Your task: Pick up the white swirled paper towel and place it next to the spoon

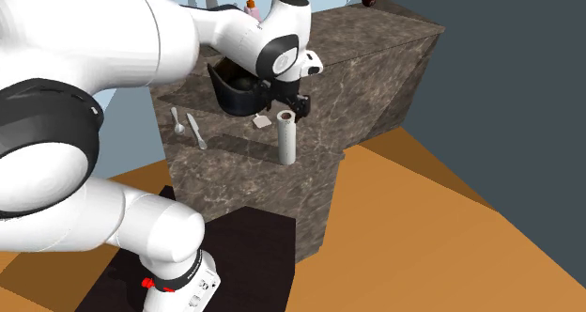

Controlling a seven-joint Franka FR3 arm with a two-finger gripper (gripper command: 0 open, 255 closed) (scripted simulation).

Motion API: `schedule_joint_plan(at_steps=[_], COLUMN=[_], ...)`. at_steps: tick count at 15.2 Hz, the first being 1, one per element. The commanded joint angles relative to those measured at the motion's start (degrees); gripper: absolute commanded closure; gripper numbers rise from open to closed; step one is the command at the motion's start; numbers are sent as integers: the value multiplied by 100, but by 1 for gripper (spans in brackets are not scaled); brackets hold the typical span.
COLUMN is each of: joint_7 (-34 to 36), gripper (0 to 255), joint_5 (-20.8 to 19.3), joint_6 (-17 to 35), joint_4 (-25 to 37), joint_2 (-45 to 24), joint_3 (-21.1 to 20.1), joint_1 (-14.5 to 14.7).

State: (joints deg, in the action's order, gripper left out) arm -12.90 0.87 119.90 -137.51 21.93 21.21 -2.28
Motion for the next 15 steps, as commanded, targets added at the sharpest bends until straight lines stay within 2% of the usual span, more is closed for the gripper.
schedule_joint_plan(at_steps=[1, 6, 14, 15], joint_7=[-85, -152, -152, -152], gripper=[0, 0, 0, 255], joint_5=[38, 129, 129, 129], joint_6=[184, 647, 645, 645], joint_4=[-42, -298, -297, -297], joint_2=[-134, -352, -352, -352], joint_3=[59, 94, 94, 94], joint_1=[11, 62, 62, 62])
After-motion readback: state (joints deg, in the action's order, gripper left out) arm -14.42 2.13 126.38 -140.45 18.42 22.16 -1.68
